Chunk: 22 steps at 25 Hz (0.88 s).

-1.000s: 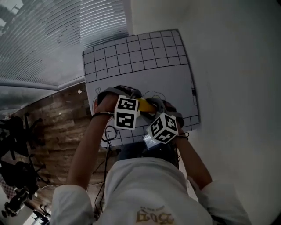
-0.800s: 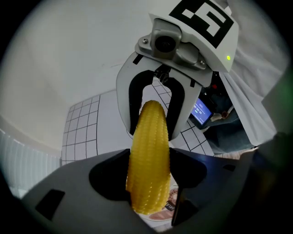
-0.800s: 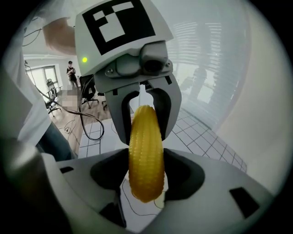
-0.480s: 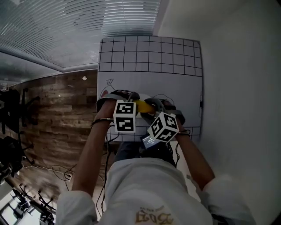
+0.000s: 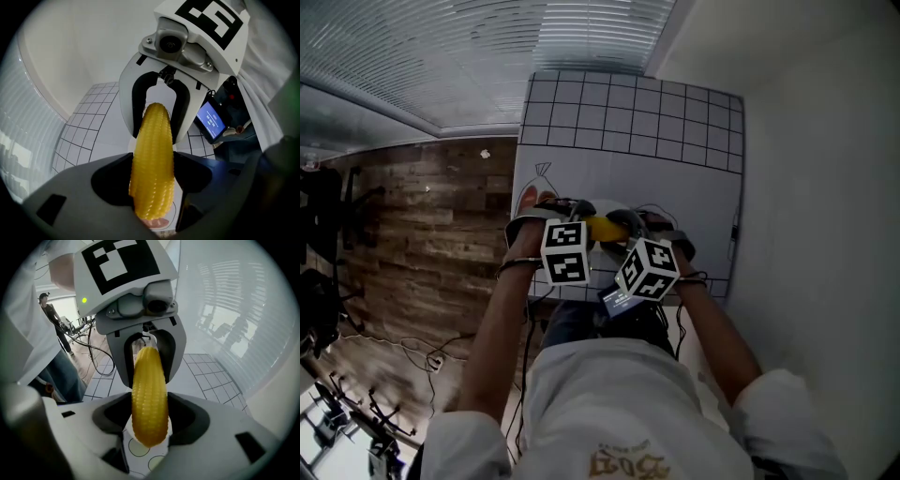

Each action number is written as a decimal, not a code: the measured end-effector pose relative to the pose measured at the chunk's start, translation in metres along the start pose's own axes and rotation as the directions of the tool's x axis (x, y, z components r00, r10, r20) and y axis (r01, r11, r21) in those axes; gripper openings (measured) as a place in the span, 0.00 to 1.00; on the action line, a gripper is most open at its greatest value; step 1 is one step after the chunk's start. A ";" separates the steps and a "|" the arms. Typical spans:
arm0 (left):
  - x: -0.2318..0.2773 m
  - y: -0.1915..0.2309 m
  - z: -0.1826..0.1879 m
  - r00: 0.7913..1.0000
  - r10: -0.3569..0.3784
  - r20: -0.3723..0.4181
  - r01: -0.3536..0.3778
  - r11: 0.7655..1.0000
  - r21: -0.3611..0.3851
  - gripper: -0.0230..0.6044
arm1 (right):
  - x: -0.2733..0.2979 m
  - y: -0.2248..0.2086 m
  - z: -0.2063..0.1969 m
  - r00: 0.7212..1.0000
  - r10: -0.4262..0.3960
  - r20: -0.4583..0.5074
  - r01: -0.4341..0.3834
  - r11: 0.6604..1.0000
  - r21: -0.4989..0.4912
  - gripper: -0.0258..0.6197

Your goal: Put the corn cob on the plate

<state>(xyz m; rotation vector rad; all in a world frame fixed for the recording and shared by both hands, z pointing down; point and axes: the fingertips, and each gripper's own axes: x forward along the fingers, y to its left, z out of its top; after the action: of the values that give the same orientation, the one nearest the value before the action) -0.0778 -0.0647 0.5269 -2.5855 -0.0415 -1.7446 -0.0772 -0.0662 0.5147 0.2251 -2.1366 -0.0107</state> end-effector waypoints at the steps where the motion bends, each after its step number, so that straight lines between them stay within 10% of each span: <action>1: 0.003 0.000 -0.001 1.000 -0.002 0.000 0.002 1.000 -0.008 0.45 | 0.002 0.001 -0.002 1.000 0.009 -0.004 -0.009 1.000 -0.006 0.41; 22: 0.063 0.003 -0.013 1.000 0.020 -0.020 -0.022 0.996 -0.088 0.45 | 0.047 0.002 -0.045 0.996 0.077 -0.054 -0.082 0.992 -0.094 0.41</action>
<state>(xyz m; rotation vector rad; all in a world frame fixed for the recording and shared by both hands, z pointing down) -0.0662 -0.0675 0.5898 -2.6188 0.0646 -1.8045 -0.0647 -0.0689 0.5790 0.0824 -2.0874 -0.0606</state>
